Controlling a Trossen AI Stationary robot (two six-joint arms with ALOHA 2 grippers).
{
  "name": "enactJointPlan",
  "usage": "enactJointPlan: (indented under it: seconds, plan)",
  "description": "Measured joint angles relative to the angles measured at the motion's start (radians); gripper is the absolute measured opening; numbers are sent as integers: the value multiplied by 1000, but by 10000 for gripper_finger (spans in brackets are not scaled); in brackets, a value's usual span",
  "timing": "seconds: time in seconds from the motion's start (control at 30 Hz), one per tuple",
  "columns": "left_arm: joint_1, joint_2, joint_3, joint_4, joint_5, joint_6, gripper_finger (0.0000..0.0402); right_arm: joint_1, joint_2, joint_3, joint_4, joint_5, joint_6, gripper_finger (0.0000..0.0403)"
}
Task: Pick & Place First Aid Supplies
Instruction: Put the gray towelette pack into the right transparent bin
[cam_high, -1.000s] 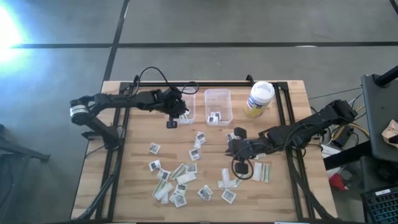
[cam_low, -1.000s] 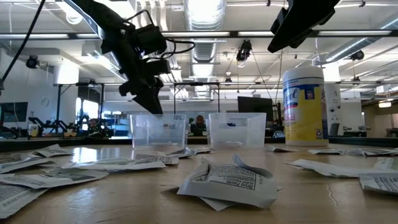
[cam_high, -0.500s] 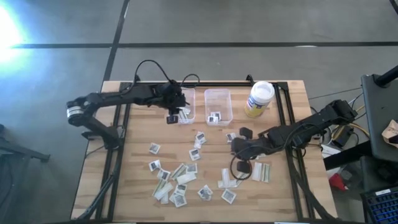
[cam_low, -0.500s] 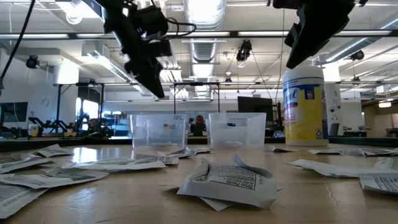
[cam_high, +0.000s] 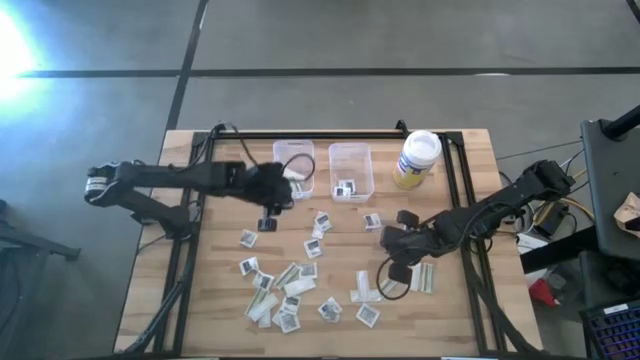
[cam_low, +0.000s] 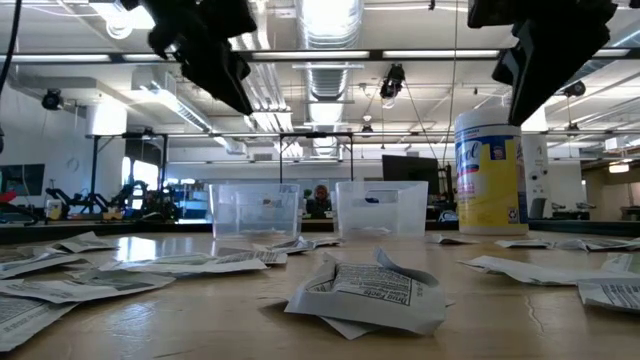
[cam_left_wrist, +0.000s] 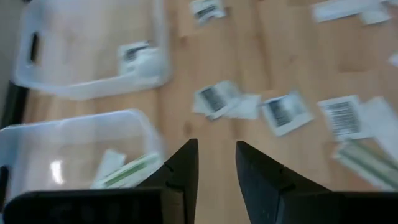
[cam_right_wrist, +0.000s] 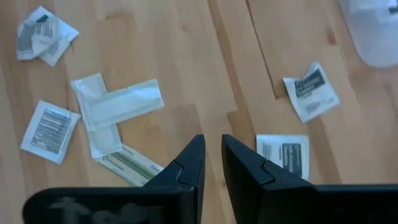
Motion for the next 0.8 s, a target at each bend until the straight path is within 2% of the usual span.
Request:
enactJointPlan:
  seconds: [0.13, 0.23, 0.4, 0.53, 0.8]
  plan:
    - [-104, -27, -53, 81, -3, -69, 101, 3, 0, -22, -27, -4, 94, 52]
    - [-184, -31, -106, 231, -4, -130, 101, 3, 1, -39, -57, -8, 164, 52]
    - [-294, -19, -167, 419, -45, -100, 101, 3, 1, -57, -88, -10, 201, 52]
    - [-329, -15, -200, 484, -121, -83, 101, 2, 0, -61, -87, -11, 237, 52]
    - [-329, -15, -255, 565, -143, -75, 101, -14, 0, -61, -89, -9, 282, 71]
